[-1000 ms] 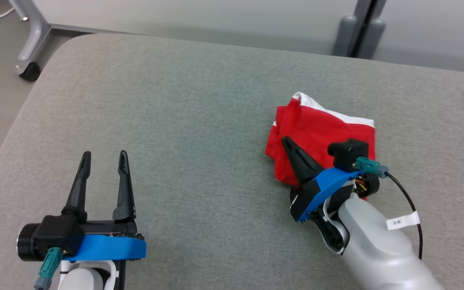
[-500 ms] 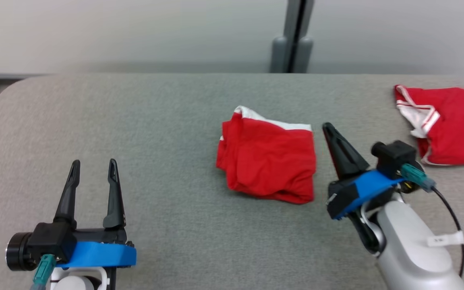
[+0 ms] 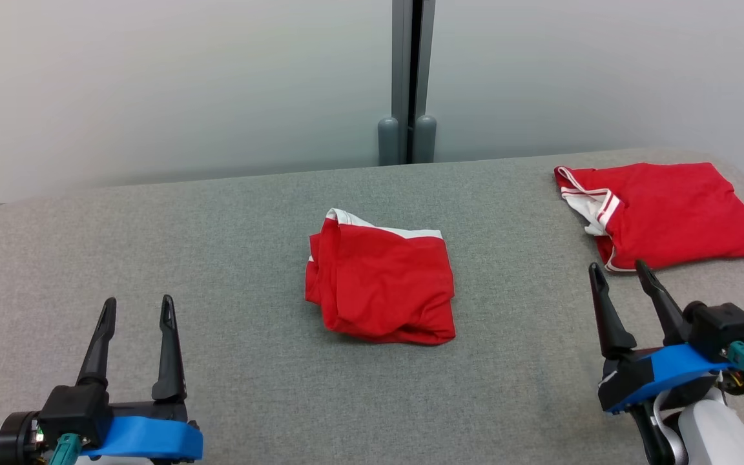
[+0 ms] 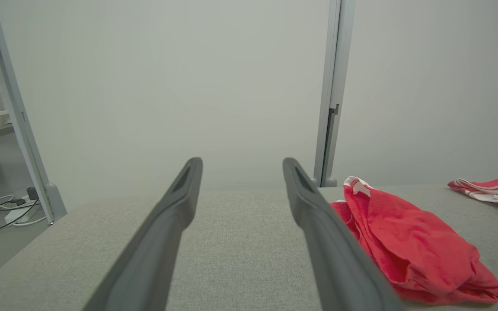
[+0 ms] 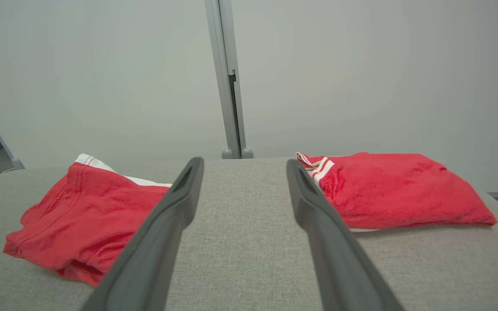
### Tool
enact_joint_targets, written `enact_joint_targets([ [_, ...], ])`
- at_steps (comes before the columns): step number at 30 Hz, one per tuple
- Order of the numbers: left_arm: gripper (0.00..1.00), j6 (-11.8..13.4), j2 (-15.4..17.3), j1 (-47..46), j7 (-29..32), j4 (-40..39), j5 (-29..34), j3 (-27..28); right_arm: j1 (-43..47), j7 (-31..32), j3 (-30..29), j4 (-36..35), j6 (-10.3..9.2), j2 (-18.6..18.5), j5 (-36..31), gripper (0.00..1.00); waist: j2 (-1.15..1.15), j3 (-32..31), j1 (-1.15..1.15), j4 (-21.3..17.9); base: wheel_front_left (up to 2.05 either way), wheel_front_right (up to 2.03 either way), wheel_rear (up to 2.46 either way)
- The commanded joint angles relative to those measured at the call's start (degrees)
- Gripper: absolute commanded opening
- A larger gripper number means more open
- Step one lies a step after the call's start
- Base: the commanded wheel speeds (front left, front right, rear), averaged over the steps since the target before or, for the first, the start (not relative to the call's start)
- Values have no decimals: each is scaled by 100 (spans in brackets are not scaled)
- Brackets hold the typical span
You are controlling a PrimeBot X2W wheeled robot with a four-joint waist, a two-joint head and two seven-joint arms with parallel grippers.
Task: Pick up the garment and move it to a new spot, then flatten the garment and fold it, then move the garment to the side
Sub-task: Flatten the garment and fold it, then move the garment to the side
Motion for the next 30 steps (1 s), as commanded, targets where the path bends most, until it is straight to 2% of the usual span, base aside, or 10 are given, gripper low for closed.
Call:
enact_joint_targets([
  [1, 100, 31, 59, 82, 63, -22, -2, 15, 179, 42, -89, -143, 1, 43, -62, 100, 0, -28, 1, -11, 0, 0, 0],
  [11, 100, 84, 144, 319, 383, -196, -5, -46, 1171, 585, -634, -1290, 1, 377, -372, 100, 0, -143, 1, 87, 0, 0, 0],
  [18, 100, 112, 175, 424, 449, -274, -36, -86, 1602, 886, -630, -1969, 1, 576, -542, 100, 0, -180, 1, 186, 0, 0, 0],
  [30, 100, 158, 201, 369, 540, -232, -73, -164, 1766, 1137, -455, -2304, 1, 627, -544, 100, 0, -170, 1, 291, 0, 0, 0],
])
